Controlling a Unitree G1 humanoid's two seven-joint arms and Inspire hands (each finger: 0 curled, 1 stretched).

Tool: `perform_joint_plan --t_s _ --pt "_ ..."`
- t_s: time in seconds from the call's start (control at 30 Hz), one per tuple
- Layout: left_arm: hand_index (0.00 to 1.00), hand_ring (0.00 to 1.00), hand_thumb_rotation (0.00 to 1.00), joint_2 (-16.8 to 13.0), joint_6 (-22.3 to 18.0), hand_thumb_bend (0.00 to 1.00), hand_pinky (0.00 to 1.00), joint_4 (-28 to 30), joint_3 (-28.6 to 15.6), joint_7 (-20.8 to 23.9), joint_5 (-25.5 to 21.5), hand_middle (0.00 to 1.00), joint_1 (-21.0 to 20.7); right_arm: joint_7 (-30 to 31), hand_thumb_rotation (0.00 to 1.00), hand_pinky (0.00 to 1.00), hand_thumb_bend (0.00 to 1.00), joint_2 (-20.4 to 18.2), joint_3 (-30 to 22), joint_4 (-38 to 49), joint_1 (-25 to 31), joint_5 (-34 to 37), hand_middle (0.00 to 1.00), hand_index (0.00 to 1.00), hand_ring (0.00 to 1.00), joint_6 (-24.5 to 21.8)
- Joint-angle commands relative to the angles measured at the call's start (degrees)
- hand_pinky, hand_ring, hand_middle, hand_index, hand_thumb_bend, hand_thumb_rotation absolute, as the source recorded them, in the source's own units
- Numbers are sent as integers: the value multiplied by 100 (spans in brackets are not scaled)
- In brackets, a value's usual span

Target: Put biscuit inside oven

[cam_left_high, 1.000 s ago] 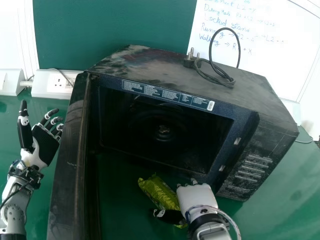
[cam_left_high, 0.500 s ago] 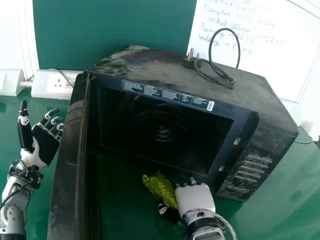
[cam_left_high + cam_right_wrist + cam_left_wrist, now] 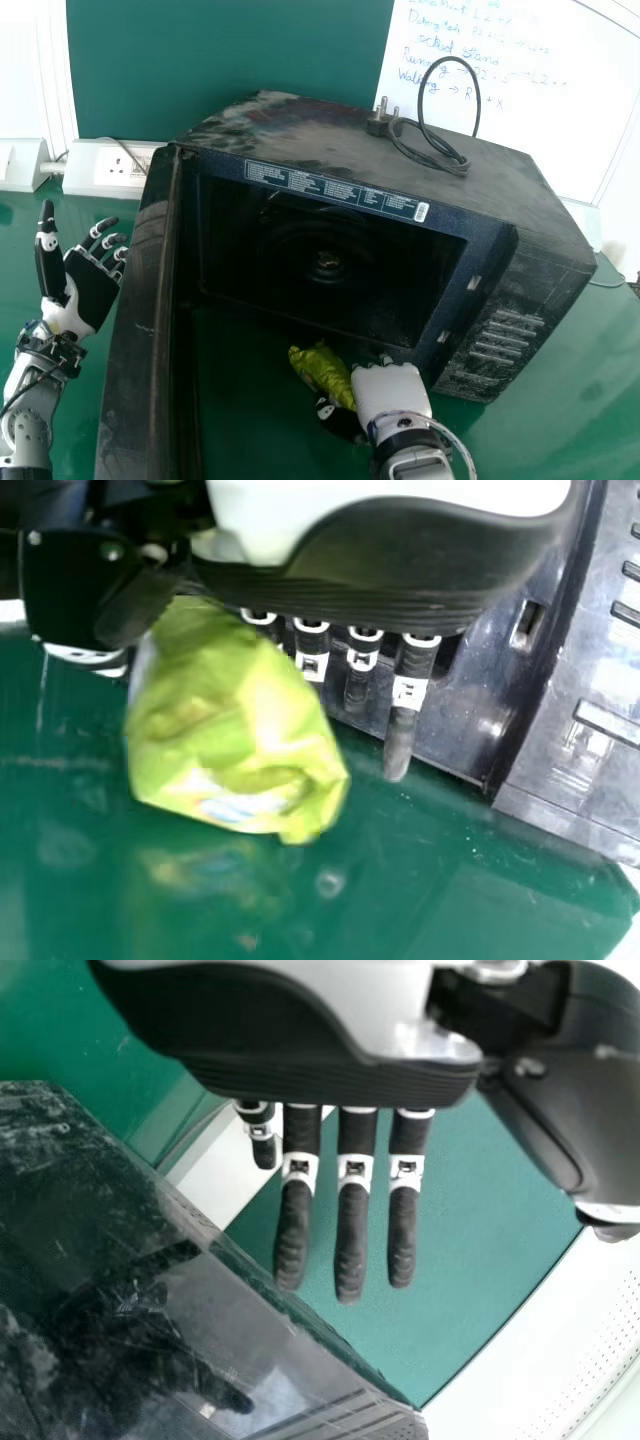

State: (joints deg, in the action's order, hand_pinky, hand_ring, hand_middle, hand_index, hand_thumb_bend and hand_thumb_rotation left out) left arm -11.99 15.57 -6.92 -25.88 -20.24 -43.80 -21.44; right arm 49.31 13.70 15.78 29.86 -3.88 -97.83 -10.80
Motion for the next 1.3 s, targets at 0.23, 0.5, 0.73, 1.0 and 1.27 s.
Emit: perform_joint_plan --t_s 0.23,0.5,0.73,1.0,1.27 --pt "49 32 8 -42 -14 52 24 37 -34 -26 7 41 49 376 0 32 57 30 -139 -65 183 438 47 77 26 35" --pt "49 32 8 -34 -31 52 24 29 -35 -28 10 42 43 630 0 42 55 92 -378 345 66 744 48 59 36 80" --pt "49 32 8 -29 5 52 24 44 -47 4 -15 42 43 887 0 60 53 164 -638 780 -5 1074 46 51 46 146" --pt "49 32 8 -6 6 52 23 76 -42 74 4 41 48 1227 0 57 53 140 -974 1345 -141 1309 47 50 46 148" --pt "49 32 8 -1 -4 52 23 99 -31 88 -6 41 59 1064 0 58 53 167 -1280 1544 -112 1595 47 50 48 174"
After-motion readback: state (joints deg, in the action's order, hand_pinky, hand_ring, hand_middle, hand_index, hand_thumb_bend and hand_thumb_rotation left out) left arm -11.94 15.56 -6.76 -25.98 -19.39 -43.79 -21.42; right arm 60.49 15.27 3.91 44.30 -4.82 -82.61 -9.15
